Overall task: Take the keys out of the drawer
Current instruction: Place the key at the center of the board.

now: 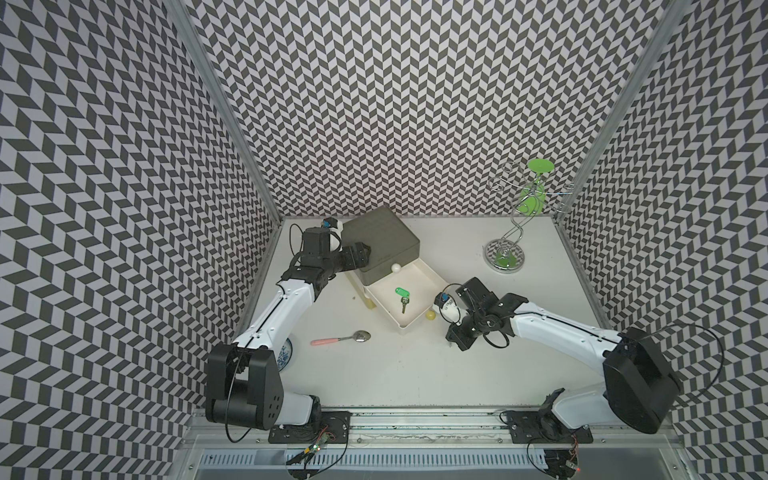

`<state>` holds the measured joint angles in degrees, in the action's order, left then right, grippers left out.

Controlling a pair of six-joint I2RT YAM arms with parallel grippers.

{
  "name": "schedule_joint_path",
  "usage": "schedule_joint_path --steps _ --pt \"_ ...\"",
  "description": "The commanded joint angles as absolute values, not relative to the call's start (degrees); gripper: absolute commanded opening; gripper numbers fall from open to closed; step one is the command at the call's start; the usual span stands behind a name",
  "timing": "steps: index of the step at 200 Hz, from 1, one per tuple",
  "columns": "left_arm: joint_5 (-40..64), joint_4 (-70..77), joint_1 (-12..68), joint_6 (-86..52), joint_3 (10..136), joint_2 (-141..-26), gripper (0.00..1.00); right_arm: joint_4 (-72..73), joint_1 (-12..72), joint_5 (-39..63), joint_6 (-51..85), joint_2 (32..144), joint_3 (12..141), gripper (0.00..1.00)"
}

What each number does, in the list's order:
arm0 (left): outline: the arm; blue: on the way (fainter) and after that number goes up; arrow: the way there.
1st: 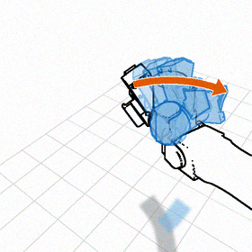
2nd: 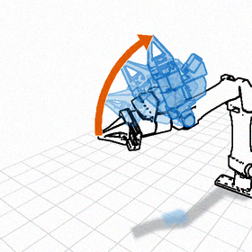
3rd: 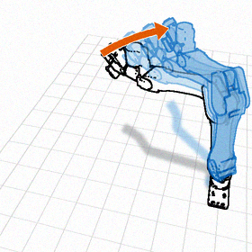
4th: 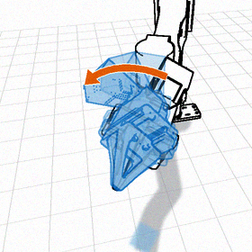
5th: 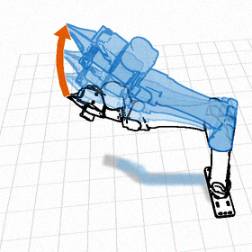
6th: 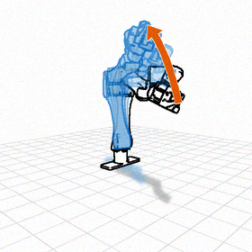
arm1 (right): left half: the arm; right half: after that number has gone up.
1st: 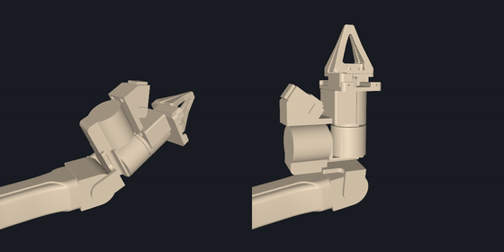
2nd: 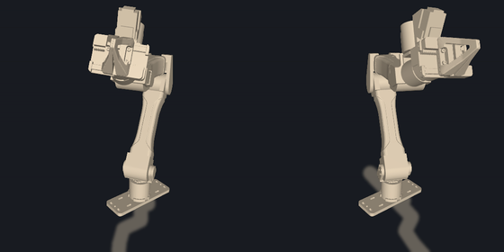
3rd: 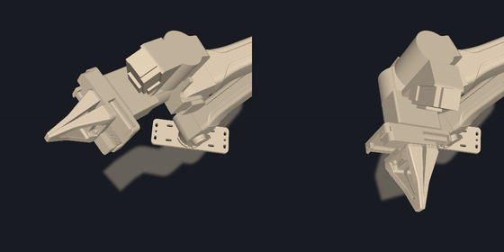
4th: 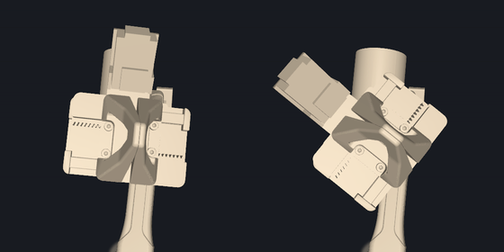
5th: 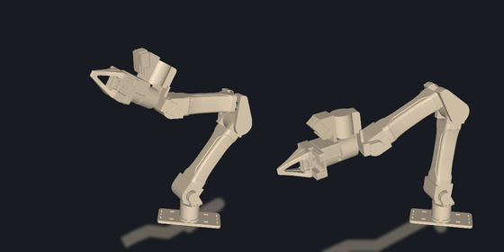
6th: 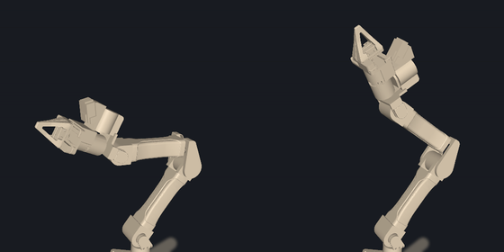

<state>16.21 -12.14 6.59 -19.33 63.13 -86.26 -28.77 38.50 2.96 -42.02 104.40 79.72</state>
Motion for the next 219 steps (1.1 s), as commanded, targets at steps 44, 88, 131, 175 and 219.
schedule_joint_path --steps 44,88,131,175,219 --pt "20.35 -25.49 8.98 -14.88 59.14 -92.03 0.99 -36.95 39.55 7.99 -45.49 105.31 85.74 0.51" --pt "20.12 -25.41 8.99 -15.95 59.35 -90.54 0.99 -39.21 39.69 8.53 -46.60 107.68 86.60 0.51" --pt "20.14 -25.40 8.97 -15.88 58.21 -89.39 0.99 -38.95 39.73 2.23 -44.98 112.30 90.44 0.51" --pt "20.39 -25.47 8.97 -15.72 57.89 -88.97 1.00 -39.45 39.73 0.21 -45.42 113.15 90.15 0.48" --pt "20.81 -25.31 8.96 -15.71 57.83 -89.46 0.99 -39.40 39.02 -0.43 -45.50 112.20 88.78 0.17"
